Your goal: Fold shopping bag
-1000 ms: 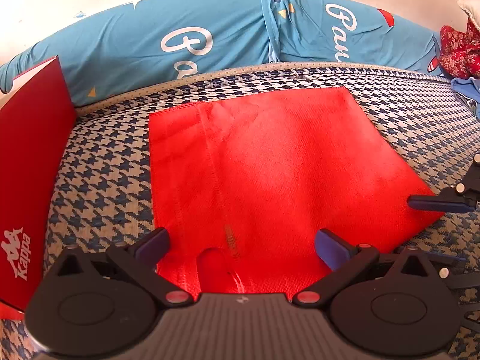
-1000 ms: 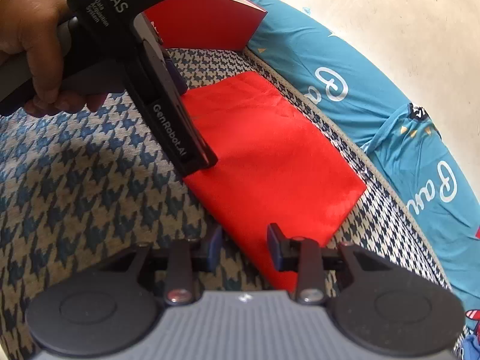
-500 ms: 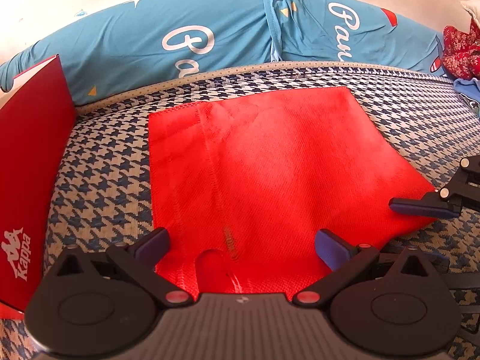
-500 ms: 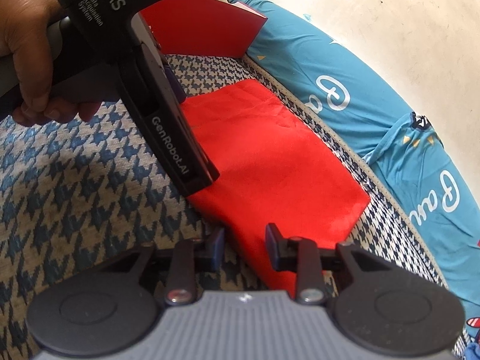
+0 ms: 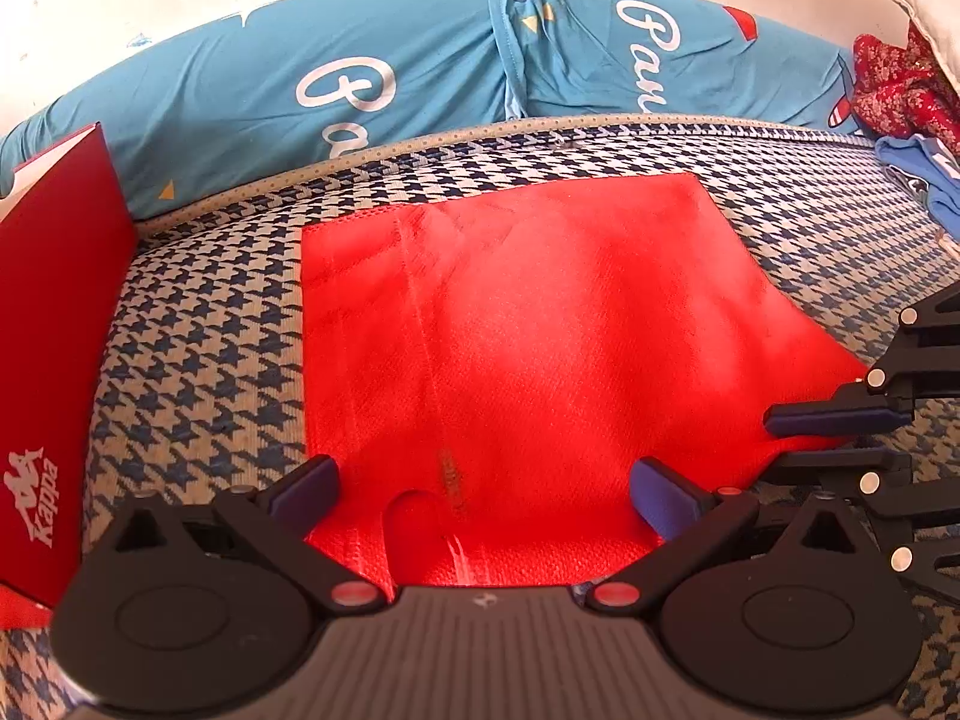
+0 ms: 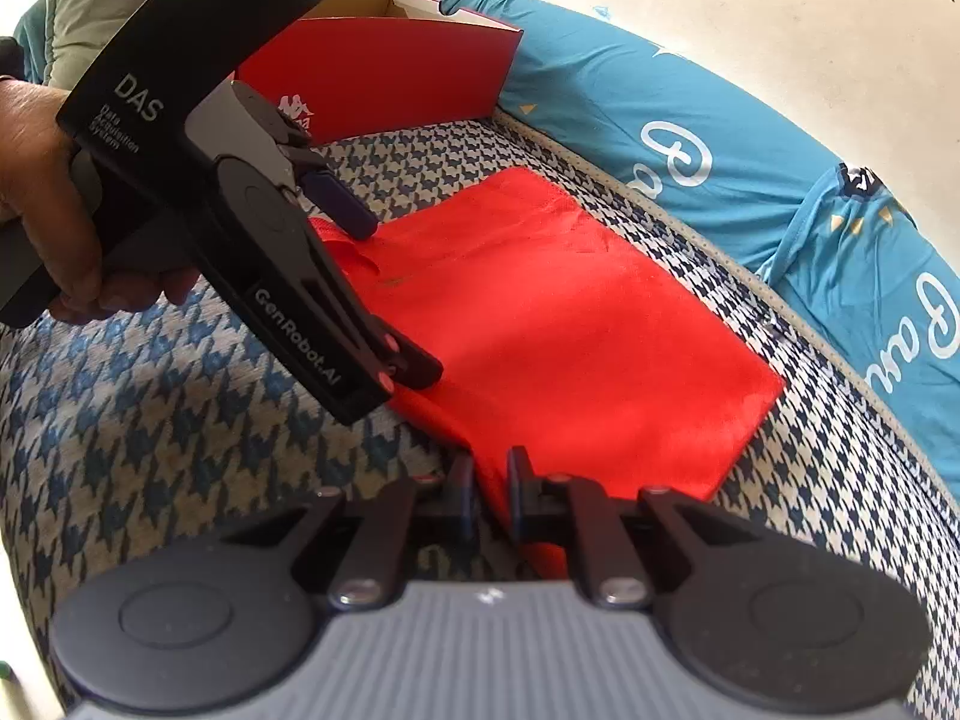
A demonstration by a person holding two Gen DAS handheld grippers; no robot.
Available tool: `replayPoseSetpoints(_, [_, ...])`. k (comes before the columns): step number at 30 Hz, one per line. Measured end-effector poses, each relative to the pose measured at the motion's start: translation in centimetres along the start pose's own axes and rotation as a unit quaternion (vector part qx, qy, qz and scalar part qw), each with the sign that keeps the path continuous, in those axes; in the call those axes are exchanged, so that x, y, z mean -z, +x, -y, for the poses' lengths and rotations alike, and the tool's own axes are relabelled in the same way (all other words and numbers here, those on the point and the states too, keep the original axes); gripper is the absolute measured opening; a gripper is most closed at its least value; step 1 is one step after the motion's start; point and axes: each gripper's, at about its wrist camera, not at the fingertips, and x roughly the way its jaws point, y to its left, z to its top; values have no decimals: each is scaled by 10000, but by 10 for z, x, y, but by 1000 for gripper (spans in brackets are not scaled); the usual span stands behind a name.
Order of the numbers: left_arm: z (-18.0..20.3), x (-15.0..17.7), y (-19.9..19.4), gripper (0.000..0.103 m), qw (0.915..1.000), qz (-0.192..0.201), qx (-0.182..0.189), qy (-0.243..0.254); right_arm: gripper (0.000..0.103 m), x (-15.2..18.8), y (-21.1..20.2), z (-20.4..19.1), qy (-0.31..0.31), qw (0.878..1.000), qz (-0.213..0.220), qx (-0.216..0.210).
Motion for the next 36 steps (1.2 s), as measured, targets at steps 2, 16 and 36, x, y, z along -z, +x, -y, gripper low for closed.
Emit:
replayPoseSetpoints(2, [5, 4, -4, 103, 10000, -27, 78, 35, 10, 4, -7, 3, 41, 9999, -37, -90])
replayPoseSetpoints(16, [28, 52, -47, 103, 9995, 220, 140, 170, 11, 46, -60, -21, -382, 9992, -126, 5])
replayPoseSetpoints(36, [19, 54, -42, 103, 9971, 462, 525, 312, 19, 54, -58, -33, -893, 9958, 95, 192])
